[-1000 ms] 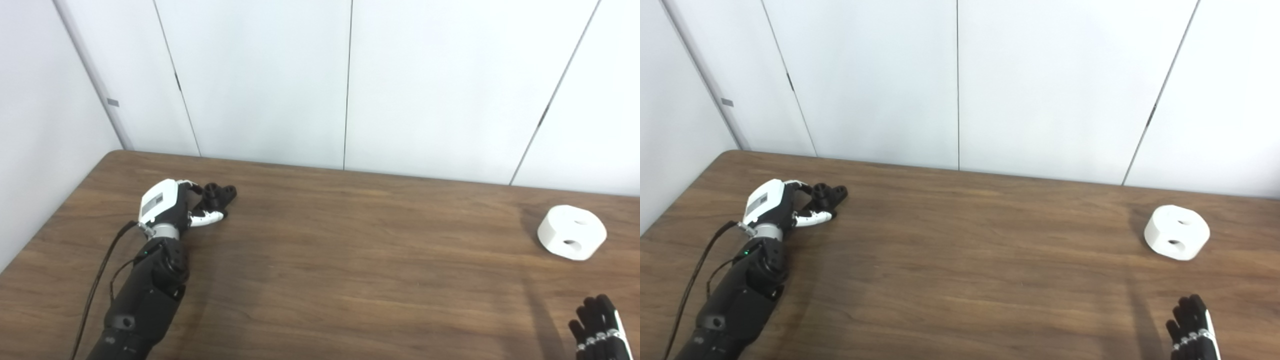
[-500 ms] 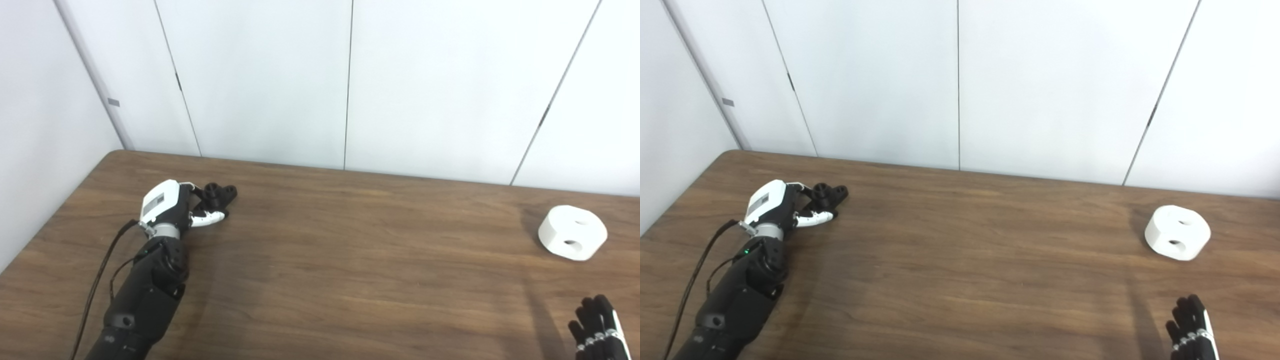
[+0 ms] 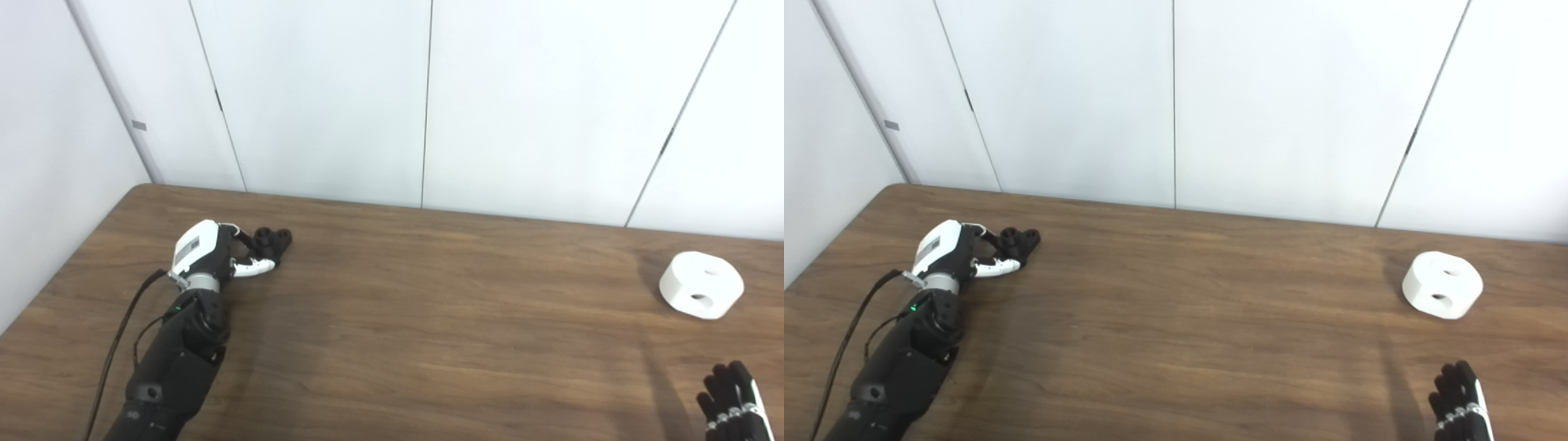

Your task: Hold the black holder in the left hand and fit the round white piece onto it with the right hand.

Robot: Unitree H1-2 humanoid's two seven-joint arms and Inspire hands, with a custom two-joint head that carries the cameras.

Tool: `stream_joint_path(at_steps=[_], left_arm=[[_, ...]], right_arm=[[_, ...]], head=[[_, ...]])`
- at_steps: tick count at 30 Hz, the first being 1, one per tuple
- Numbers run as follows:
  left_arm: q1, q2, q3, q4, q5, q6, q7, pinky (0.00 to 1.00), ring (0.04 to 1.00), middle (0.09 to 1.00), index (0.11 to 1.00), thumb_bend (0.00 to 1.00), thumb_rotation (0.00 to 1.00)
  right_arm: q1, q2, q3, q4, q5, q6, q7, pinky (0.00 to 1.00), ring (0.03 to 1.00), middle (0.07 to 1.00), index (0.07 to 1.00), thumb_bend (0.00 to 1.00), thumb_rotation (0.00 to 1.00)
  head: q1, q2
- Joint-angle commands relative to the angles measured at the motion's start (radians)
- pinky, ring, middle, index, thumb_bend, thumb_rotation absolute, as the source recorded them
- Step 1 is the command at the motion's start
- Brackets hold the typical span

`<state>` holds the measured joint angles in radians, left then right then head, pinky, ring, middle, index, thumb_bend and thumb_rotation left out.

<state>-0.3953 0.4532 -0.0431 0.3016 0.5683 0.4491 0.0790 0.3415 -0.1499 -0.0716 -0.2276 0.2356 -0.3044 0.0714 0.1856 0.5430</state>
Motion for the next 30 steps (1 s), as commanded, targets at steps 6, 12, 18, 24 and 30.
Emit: stream_joint_path(at_steps=[6,12,18,24,30], left_arm=[[-0.040,0.020,0.016,-0.011,-0.027,-0.059,0.030,0.97,0.955,0.826,0.482,0.52,0.04],[-0.032,0.028,0.008,-0.043,-0.025,-0.035,0.006,0.94,0.928,0.802,0.484,0.52,0.04],[-0.020,0.038,0.005,-0.082,-0.026,-0.016,-0.031,0.90,0.920,0.795,0.486,0.52,0.04],[0.021,0.047,-0.014,-0.194,-0.015,0.013,-0.102,0.89,0.921,0.804,0.487,0.51,0.04],[0.070,0.040,-0.024,-0.297,-0.005,0.012,-0.130,0.90,0.931,0.813,0.486,0.52,0.04]], right_arm=[[0.015,0.042,0.007,0.052,-0.003,0.017,-0.008,1.00,0.997,0.987,0.991,0.58,0.95],[0.016,0.043,0.006,0.050,-0.004,0.017,-0.011,1.00,0.988,0.989,0.993,0.59,0.95],[0.015,0.043,0.008,0.049,-0.002,0.020,-0.009,1.00,0.978,0.994,0.996,0.57,0.95],[0.015,0.041,0.012,0.050,-0.002,0.018,-0.004,1.00,0.989,0.988,0.991,0.55,0.95],[0.011,0.043,0.014,0.049,0.001,0.021,-0.004,1.00,1.000,0.979,0.983,0.56,0.94]], head=[[0.004,0.008],[0.002,0.011],[-0.003,0.014],[-0.009,0.020],[-0.011,0.025]])
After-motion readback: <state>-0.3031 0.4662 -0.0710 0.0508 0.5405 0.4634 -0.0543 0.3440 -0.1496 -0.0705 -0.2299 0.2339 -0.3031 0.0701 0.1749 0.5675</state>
